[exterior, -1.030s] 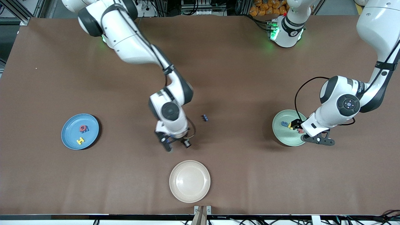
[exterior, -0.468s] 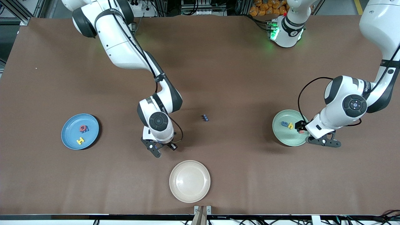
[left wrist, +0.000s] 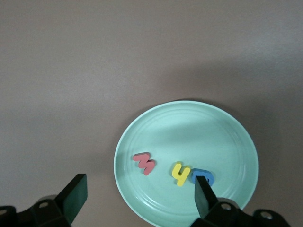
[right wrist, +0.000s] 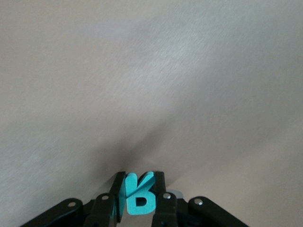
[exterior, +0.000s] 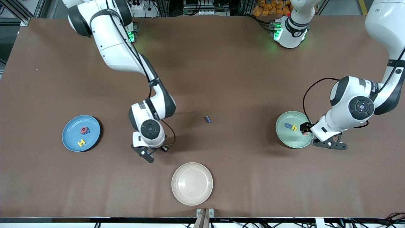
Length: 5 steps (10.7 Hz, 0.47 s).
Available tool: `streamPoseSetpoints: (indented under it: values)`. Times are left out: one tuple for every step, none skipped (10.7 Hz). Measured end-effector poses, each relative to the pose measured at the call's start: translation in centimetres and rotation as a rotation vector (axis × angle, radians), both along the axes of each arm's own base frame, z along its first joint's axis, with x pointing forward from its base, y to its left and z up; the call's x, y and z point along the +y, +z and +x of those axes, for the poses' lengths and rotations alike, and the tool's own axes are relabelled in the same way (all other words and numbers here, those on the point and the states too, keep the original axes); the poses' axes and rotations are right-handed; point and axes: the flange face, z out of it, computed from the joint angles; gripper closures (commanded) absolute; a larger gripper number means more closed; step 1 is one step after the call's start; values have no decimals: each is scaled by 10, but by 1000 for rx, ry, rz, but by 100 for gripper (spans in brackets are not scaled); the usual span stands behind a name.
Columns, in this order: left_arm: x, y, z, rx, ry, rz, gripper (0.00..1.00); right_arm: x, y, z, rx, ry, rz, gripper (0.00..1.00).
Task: Sort uppercase to blue plate, lowercase to green plate
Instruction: 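Carry the teal R onto the blue plate and open the right gripper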
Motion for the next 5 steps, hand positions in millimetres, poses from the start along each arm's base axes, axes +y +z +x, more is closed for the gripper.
streamPoseSetpoints:
  values:
    - [-7, 7, 1, 4, -6, 1, 0, -16, 0, 3, 15, 24, -1, 100]
    - [-13, 14, 2, 5, -6, 0, 0, -33, 0, 6, 31, 45, -2, 100]
    - [-17, 20, 2, 8, 1, 1, 0, -54, 2, 9, 45, 69, -2, 100]
    - [-20, 24, 3, 10, 6, 2, 0, -74, 8, 14, 54, 93, 3, 100]
    - [-23, 26, 3, 9, 13, 1, 0, -90, 18, 18, 55, 113, 10, 100]
